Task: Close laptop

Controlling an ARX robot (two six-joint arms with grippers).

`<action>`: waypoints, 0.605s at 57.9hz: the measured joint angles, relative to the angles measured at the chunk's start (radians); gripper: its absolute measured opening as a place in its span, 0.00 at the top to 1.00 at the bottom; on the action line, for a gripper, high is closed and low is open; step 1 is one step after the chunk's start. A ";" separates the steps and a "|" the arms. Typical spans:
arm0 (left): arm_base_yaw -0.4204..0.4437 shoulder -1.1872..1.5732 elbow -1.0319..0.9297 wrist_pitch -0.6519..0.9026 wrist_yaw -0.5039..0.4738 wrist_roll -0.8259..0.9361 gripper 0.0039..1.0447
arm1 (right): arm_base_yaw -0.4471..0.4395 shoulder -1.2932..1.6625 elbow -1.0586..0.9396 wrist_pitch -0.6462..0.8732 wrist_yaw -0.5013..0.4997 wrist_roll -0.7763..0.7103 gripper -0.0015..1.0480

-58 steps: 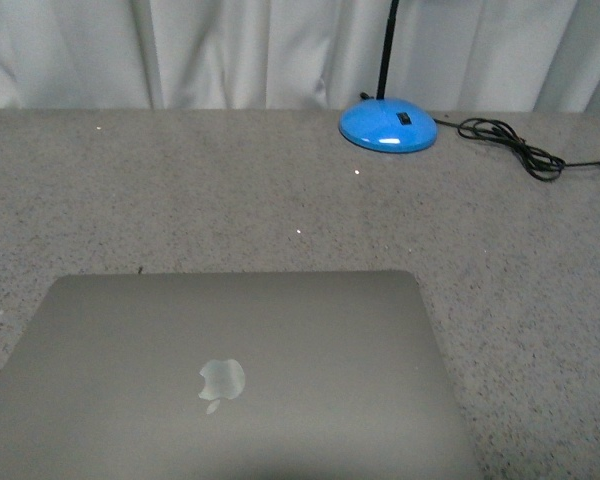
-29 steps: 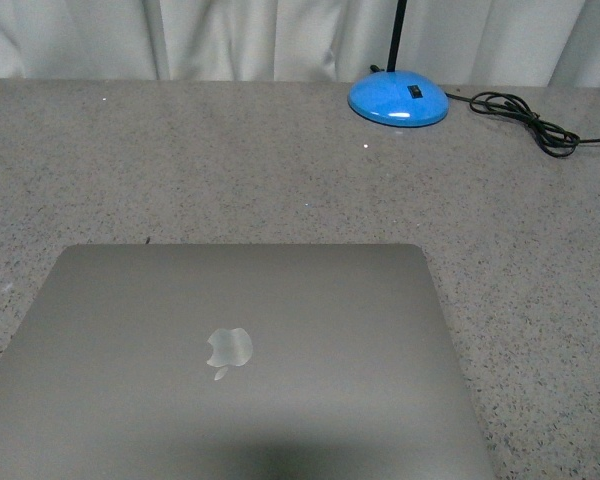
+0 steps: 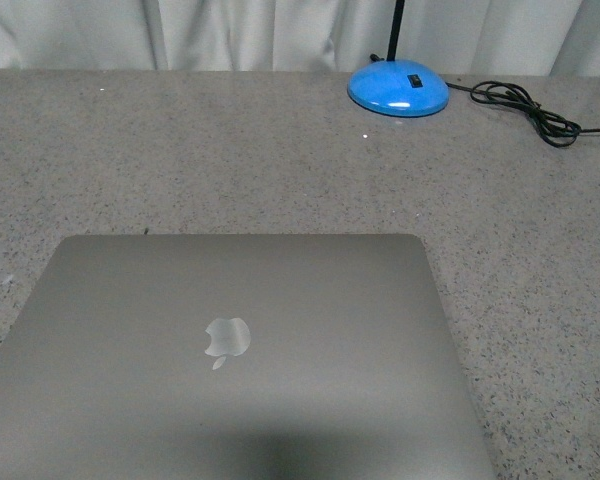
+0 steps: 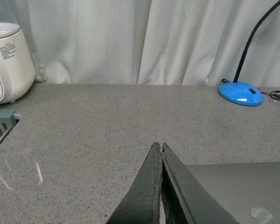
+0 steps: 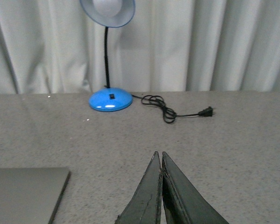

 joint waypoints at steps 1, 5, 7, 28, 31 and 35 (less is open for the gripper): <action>0.000 0.000 0.000 0.000 0.002 0.000 0.96 | -0.015 0.000 0.000 0.000 -0.009 0.000 0.99; 0.000 0.000 0.000 0.000 0.000 0.000 0.96 | -0.043 0.000 0.000 -0.001 -0.005 0.001 0.99; 0.001 0.000 0.000 0.000 0.000 0.000 0.96 | -0.050 0.000 0.000 -0.001 -0.006 0.000 0.99; 0.002 0.000 0.000 0.000 0.000 0.000 0.65 | -0.051 0.000 0.000 -0.001 -0.014 -0.001 0.73; 0.002 0.000 0.000 0.000 0.000 0.000 0.56 | -0.051 0.000 0.000 -0.001 -0.014 -0.001 0.66; 0.002 0.000 0.000 0.000 0.000 0.000 0.46 | -0.051 0.000 0.000 -0.001 -0.014 -0.001 0.56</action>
